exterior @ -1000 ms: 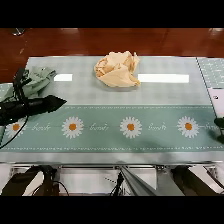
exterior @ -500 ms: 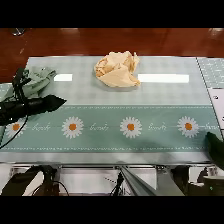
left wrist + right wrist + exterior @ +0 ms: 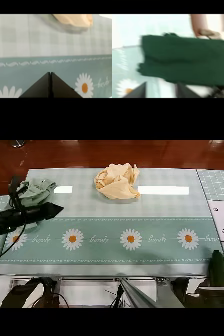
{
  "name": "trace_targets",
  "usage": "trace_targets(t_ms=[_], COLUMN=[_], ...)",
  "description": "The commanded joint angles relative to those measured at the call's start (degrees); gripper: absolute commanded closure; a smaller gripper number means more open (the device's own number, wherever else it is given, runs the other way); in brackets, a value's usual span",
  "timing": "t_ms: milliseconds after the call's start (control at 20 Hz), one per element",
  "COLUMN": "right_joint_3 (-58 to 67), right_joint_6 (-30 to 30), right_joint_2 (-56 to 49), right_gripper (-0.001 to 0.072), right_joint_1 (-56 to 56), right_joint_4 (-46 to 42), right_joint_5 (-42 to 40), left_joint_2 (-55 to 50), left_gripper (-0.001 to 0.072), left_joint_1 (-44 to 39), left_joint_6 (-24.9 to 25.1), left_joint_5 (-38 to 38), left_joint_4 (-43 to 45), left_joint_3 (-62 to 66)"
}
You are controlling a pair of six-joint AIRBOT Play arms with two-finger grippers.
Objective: Fold the shirts.
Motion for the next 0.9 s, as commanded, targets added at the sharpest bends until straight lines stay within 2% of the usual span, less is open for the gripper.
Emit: trace_targets(t_ms=[0, 50, 100, 150, 250, 350, 400, 500, 550, 600, 650, 850], right_joint_3=[4.09, 5.84, 7.89, 10.29, 12.96, 12.81, 11.85, 5.81, 1.14, -3.32, -7.45, -11.69], right_joint_6=[-2.05, -4.15, -7.87, -10.21, -14.88, -16.02, -15.5, -9.77, -3.76, 1.97, 4.55, 3.69], right_joint_2=[-4.13, -6.75, -9.2, -11.69, -15.06, -17.73, -19.1, -21.16, -21.94, -22.71, -23.65, -26.84], right_gripper=[0.0464, 0.0596, 0.0691, 0.0691, 0.0691, 0.0691, 0.0691, 0.0691, 0.0692, 0.0693, 0.0693, 0.0692], right_joint_1=[2.91, 7.87, 14.53, 23.71, 43.25, 64.41, 75.17, 92.43, 98.29, 101.42, 102.73, 102.68], right_joint_4=[29.97, 37.97, 42.25, 42.16, 34.01, 17.16, 7.23, -11.89, -21.14, -25.92, -26.73, -26.1], right_joint_5=[-12.39, -15.67, -18.45, -21.0, -24.68, -25.57, -24.98, -27.78, -30.42, -32.24, -33.51, -28.02], left_joint_2=[-2.56, -4.24, -6.58, -9.16, -14.4, -16.76, -16.61, -16.48, -16.48, -16.5, -16.52, -17.18], left_gripper=[0.0691, 0.0691, 0.0691, 0.0691, 0.0691, 0.0692, 0.0692, 0.0692, 0.0692, 0.0692, 0.0691, 0.069], left_joint_1=[0.22, 0.07, -0.35, -0.94, -3.1, -6.54, -8.94, -14.67, -17.29, -19.54, -20.79, -20.57], left_joint_6=[-0.02, -0.24, -0.5, -1.51, -2.16, -2.16, -2.21, -7.32, -10.4, -12.61, -13.84, -15.72], left_joint_5=[0.17, 0.0, -0.7, -2.34, -8.44, -13.31, -13.35, -13.2, -12.83, -11.47, -9.9, -8.61], left_joint_4=[0.0, -0.04, -0.04, -0.04, -0.02, 0.39, 3.37, 17.18, 24.72, 31.5, 35.78, 37.7], left_joint_3=[8.76, 13.86, 19.65, 25.35, 36.44, 41.72, 41.38, 38.16, 35.21, 31.23, 27.61, 21.92])
